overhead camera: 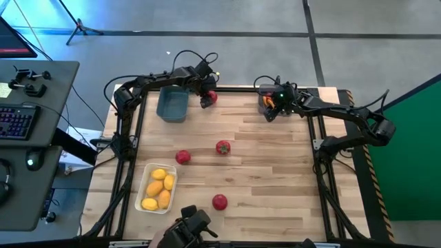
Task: Sort produce into baskets
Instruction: Put the red tomato into the green bin
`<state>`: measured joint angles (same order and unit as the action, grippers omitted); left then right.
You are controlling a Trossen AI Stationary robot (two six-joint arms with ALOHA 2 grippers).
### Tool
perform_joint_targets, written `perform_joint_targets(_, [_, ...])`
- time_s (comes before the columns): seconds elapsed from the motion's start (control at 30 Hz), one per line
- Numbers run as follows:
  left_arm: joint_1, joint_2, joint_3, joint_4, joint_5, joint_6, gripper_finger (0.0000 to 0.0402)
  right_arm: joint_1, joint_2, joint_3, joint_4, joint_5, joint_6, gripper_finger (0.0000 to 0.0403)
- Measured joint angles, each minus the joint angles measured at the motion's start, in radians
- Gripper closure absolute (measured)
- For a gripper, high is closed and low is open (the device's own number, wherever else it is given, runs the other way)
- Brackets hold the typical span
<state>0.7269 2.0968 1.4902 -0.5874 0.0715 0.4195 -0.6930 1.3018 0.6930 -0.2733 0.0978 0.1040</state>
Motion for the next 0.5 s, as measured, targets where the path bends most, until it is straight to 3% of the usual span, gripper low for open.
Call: perform_joint_targets(0.5, [0.0,-0.106,-0.011,-0.099,-0.003,0.012,0.0231,0.0,0.0,0.0,0.0,0.0,0.0,0.0176])
